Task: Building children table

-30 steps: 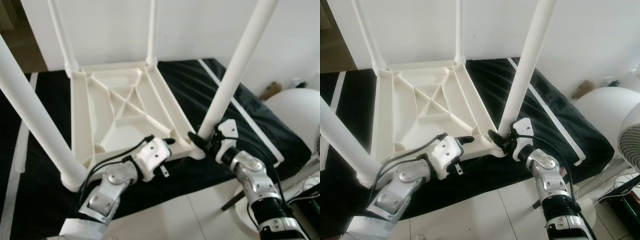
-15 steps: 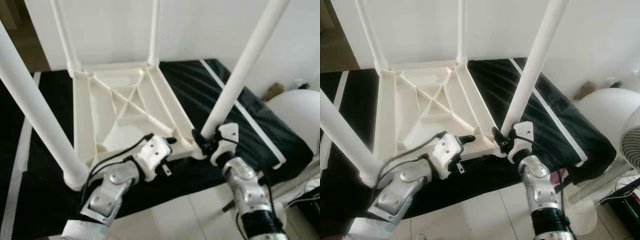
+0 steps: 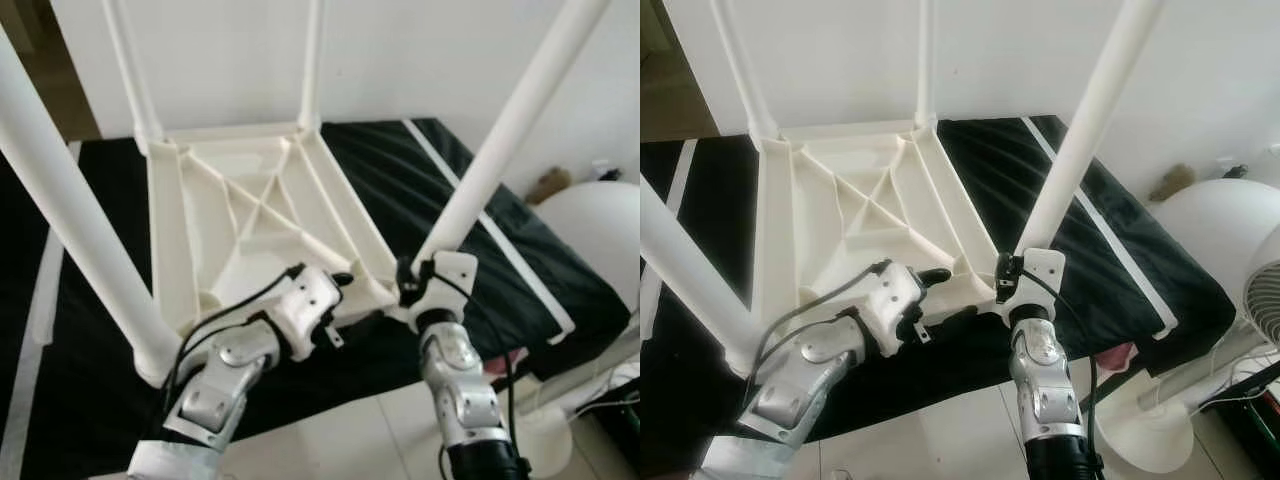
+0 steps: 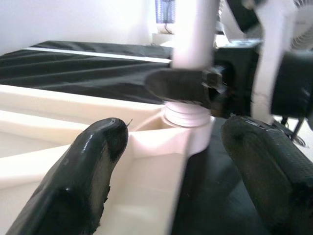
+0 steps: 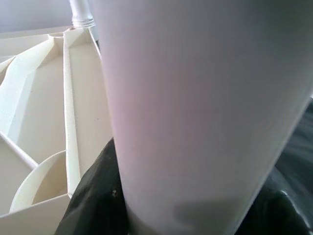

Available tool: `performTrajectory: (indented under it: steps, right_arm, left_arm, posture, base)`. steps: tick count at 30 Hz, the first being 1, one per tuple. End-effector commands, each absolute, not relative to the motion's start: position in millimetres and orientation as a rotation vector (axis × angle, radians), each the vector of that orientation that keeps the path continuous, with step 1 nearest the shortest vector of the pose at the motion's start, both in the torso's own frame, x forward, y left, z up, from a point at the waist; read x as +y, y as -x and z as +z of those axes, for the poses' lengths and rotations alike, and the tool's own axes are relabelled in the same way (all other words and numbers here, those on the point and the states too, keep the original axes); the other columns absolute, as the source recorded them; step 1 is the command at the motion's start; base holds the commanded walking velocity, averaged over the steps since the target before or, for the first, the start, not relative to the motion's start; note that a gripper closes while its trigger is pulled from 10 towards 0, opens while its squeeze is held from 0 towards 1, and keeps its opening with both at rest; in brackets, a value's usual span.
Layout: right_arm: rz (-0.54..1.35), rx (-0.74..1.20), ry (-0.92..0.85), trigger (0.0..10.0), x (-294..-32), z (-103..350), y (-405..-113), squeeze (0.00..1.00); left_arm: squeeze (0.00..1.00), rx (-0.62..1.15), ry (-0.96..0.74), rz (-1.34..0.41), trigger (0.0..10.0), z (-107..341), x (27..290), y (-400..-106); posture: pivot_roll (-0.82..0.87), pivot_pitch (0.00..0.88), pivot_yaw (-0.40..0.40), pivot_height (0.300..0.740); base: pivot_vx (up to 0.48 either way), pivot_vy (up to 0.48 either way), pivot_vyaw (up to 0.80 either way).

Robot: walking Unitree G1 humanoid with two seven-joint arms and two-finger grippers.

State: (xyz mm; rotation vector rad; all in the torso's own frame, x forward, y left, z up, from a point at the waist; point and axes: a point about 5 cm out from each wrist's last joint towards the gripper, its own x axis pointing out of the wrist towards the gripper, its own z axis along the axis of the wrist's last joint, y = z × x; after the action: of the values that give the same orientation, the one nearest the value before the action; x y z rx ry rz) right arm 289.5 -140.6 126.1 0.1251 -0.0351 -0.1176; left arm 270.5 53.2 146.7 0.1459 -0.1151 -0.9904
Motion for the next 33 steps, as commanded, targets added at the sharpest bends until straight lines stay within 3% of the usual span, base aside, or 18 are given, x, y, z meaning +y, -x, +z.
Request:
performTrajectory:
  steps: [1,11,12,13,21,22,23,24,33]
  right_arm:
    - [-0.193,0.060,-0.157,10.0,-145,107,-281,0.00]
    - [-0.164,0.027,-0.141,10.0,-139,113,-282,0.00]
    - [-0.155,0.022,-0.145,10.0,-140,114,-282,0.30]
    - [-0.126,0.012,-0.159,10.0,-139,116,-283,1.00]
    - [-0.024,-0.023,-0.147,10.0,-139,125,-287,1.00]
    - [-0.014,-0.025,-0.138,10.0,-141,127,-289,0.76]
    - [-0.012,-0.025,-0.131,10.0,-143,128,-291,0.76]
    - [-0.004,-0.031,-0.106,10.0,-146,128,-292,0.00]
    - [0.182,-0.022,-0.007,10.0,-161,128,-296,0.00]
  left_arm:
    - [0.00,-0.108,-0.130,-0.964,10.0,146,52,-270]
    - [0.00,-0.112,-0.138,-0.961,10.0,147,52,-271]
    - [0.00,-0.111,-0.138,-0.961,10.0,147,52,-271]
    - [0.00,-0.111,-0.138,-0.962,10.0,147,52,-270]
    - [0.00,-0.110,-0.170,-0.961,10.0,146,51,-270]
    - [0.00,-0.110,-0.171,-0.961,10.0,146,50,-271]
    - [0.00,-0.110,-0.169,-0.962,10.0,146,49,-271]
    - [0.00,-0.110,-0.163,-0.969,10.0,146,48,-271]
    - [0.00,-0.089,-0.174,-1.030,10.0,143,47,-264]
  posture:
    - [-0.03,0.026,-0.057,0.740]
    - [-0.03,0.020,-0.060,0.740]
    - [-0.03,0.019,-0.060,0.740]
    - [-0.02,0.017,-0.061,0.740]
    - [-0.03,0.015,-0.059,0.740]
    - [-0.03,0.012,-0.059,0.740]
    - [-0.03,0.012,-0.059,0.740]
    - [-0.03,0.008,-0.058,0.740]
    - [-0.03,0.001,-0.054,0.740]
  base:
    - [0.000,0.000,0.00]
    - [0.000,0.000,0.00]
    - [0.000,0.000,0.00]
    - [0.000,0.000,0.00]
    - [0.000,0.000,0.00]
    - [0.000,0.000,0.00]
    - [0.000,0.000,0.00]
    - [0.000,0.000,0.00]
    - [0.000,0.000,0.00]
